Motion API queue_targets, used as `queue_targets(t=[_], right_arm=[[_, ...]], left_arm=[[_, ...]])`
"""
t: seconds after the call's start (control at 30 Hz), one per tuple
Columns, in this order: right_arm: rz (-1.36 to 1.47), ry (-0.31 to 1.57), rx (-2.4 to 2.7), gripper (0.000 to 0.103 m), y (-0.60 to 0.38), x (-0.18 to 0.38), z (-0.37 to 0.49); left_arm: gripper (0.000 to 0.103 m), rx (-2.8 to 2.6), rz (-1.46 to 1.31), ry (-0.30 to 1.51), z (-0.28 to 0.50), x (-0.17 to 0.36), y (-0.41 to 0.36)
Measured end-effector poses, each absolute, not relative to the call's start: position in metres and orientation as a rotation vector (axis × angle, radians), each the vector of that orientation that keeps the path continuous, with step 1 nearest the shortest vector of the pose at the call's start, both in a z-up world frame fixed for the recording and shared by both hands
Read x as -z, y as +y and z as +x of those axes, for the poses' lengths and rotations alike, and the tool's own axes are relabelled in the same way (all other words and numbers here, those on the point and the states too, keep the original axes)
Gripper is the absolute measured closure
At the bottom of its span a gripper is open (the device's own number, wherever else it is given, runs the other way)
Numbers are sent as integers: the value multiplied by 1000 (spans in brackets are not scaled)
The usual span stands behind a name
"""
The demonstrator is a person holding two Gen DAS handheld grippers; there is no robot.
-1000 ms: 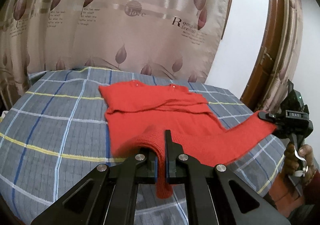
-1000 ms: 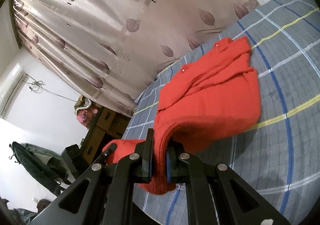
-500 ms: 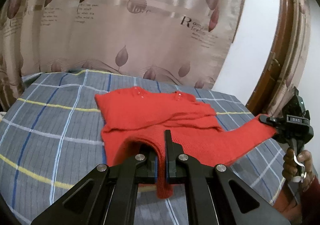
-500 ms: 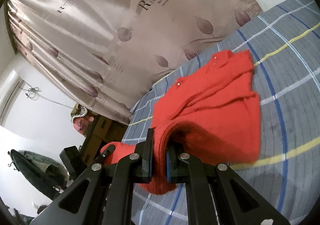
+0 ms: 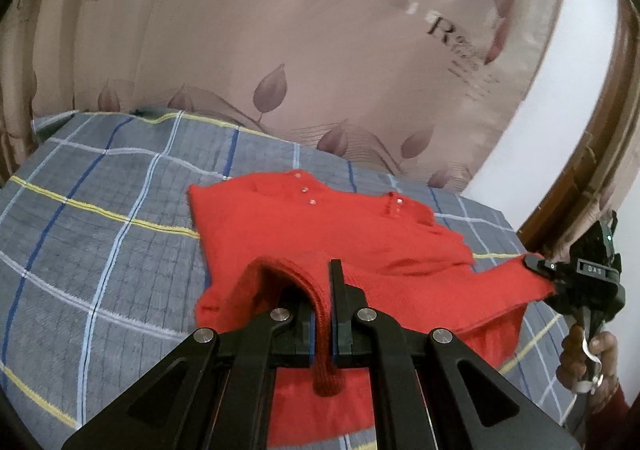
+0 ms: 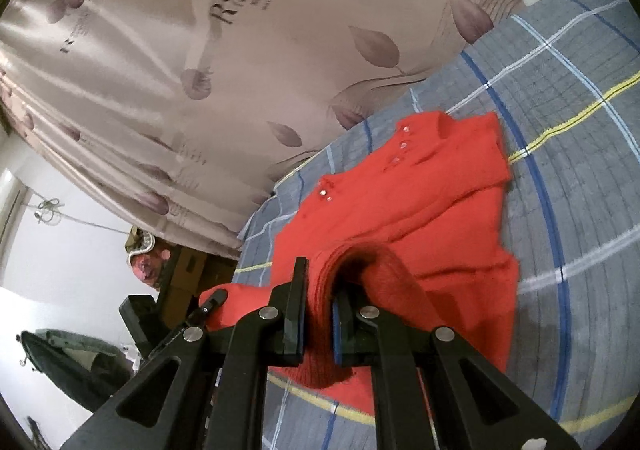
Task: Fold small clothes
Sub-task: 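Lift the hem with both grippers and fold it toward the collar, then lower the folded hem onto the sweater and open both grippers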
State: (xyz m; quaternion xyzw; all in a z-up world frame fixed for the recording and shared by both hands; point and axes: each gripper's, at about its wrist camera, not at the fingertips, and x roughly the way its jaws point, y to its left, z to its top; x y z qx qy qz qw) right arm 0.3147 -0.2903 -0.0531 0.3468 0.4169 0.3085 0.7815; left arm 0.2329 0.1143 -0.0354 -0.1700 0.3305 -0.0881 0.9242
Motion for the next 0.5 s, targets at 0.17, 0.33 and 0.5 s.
queue_targets(t=[0.17, 0.33, 0.5], right_arm=[[773, 920, -648, 95, -292, 65, 339], [781, 936, -631, 95, -289, 73, 360], [798, 944, -618, 94, -287, 81, 378]], left_arm=[[98, 157, -354, 691, 254, 43, 120], [98, 131, -356, 707, 279, 51, 125], [98, 110, -367, 720, 300, 61, 128]])
